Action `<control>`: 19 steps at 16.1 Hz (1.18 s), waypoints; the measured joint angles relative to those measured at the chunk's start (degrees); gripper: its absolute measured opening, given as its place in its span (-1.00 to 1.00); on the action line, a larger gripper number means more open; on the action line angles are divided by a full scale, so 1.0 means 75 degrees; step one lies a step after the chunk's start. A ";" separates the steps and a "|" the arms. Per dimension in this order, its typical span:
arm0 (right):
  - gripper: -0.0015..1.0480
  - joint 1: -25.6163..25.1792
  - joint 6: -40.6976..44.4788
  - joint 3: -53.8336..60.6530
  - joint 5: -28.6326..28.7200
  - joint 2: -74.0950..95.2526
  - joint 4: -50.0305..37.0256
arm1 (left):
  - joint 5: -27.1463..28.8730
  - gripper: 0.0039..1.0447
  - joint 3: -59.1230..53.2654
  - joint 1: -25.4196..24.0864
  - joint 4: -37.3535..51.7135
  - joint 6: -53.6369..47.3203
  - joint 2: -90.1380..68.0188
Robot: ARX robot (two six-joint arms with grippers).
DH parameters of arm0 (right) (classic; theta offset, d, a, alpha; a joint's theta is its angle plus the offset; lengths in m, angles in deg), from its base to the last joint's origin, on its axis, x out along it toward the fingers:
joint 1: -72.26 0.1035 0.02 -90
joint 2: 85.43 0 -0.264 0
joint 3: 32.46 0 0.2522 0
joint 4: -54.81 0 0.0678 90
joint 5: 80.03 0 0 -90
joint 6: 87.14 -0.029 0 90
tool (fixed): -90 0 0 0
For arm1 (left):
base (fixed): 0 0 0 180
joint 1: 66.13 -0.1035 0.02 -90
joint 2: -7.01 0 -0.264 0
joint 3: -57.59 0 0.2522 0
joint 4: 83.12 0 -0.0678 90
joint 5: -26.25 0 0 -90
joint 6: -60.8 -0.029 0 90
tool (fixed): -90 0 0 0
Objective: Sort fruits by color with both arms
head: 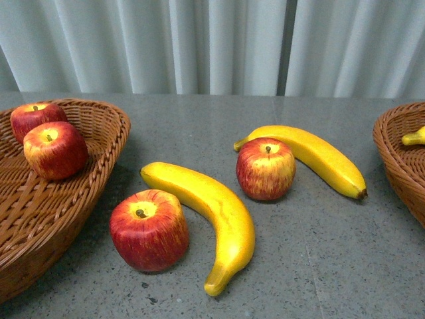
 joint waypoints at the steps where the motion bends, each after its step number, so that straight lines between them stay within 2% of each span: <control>1: 0.87 0.0000 0.0000 0.0000 0.0000 0.0003 -0.0003 | 0.0000 0.88 0.0000 -0.0003 0.0000 0.0000 0.0000; 19: 0.87 0.0000 0.0000 0.0000 0.0000 0.0003 0.0000 | 0.0000 0.88 0.0000 0.0000 0.0000 0.0000 0.0000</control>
